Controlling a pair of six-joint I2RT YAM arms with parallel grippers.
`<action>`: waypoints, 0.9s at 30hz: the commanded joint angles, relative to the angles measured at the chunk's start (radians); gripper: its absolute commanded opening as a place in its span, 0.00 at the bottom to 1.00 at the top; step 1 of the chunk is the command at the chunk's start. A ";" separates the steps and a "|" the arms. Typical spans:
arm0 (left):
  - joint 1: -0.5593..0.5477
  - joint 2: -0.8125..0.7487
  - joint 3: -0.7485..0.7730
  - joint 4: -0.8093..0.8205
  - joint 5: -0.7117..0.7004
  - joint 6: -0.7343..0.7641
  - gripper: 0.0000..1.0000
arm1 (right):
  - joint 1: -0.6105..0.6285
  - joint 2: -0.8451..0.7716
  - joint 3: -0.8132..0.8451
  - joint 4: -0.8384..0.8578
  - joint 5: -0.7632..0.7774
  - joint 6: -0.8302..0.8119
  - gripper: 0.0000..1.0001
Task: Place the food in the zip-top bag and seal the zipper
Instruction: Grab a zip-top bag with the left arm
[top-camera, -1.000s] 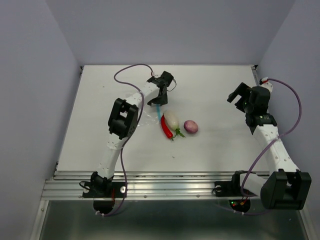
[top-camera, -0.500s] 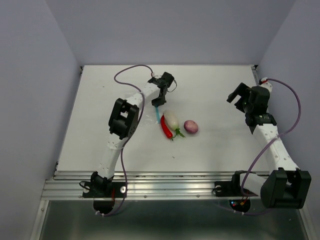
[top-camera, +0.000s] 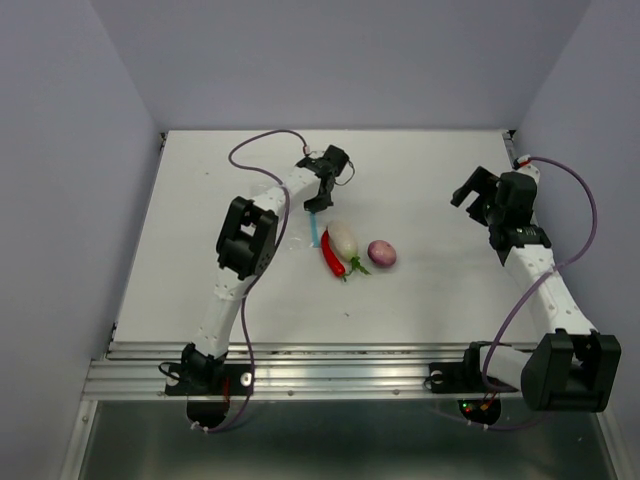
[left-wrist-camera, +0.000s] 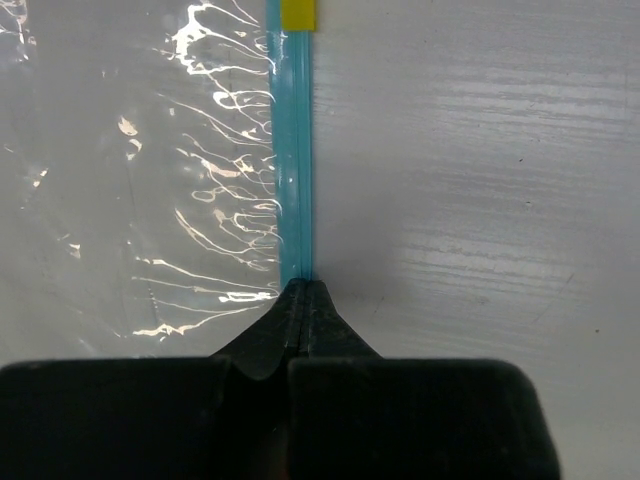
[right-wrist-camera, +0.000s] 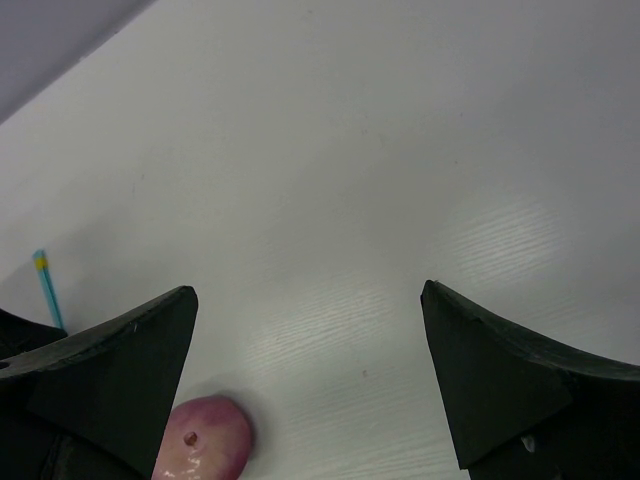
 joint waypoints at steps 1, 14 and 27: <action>0.001 -0.068 -0.071 0.000 -0.041 -0.005 0.00 | 0.001 -0.003 -0.001 0.012 -0.018 -0.015 1.00; 0.002 -0.471 -0.475 0.372 0.006 0.085 0.00 | 0.001 0.147 -0.036 0.230 -0.631 0.047 1.00; 0.014 -0.487 -0.506 0.303 0.087 0.105 0.00 | 0.205 0.354 0.086 0.365 -0.682 0.100 1.00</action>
